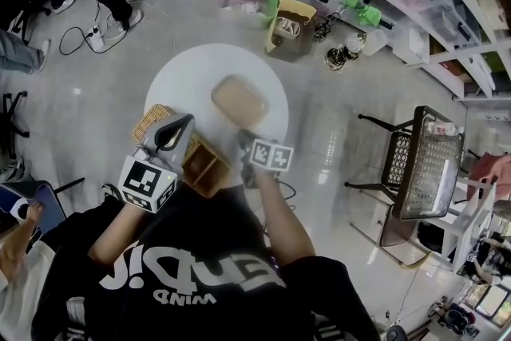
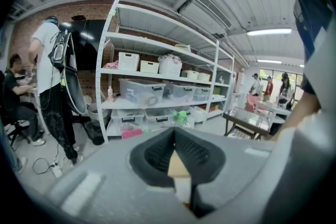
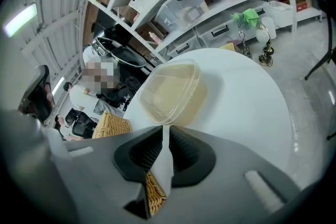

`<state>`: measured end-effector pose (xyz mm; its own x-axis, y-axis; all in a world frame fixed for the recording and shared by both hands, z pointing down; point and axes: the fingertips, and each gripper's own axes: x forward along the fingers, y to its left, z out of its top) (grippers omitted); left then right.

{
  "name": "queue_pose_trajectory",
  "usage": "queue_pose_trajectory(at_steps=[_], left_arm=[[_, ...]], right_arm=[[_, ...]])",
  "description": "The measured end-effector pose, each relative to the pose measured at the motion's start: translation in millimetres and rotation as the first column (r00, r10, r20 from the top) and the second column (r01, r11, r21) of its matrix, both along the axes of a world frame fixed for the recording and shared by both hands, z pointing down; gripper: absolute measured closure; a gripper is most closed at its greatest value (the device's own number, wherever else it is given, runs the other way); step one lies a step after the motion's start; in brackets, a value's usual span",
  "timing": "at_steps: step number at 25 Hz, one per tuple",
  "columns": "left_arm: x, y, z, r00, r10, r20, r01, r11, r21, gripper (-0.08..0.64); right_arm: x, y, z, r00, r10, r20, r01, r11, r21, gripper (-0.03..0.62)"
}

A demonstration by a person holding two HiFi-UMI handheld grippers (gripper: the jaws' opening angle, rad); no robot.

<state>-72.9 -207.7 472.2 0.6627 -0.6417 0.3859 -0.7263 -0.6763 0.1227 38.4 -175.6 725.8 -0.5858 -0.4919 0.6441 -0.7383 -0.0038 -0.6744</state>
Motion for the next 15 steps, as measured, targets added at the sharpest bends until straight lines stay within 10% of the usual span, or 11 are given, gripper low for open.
queue_pose_trajectory(at_steps=[15], left_arm=[[5,10,-2,1.000,0.004,-0.014,-0.003,1.000,0.005,0.558]], right_arm=[[3,6,-22,0.999,0.007,0.034,-0.009,0.998,0.055,0.589]])
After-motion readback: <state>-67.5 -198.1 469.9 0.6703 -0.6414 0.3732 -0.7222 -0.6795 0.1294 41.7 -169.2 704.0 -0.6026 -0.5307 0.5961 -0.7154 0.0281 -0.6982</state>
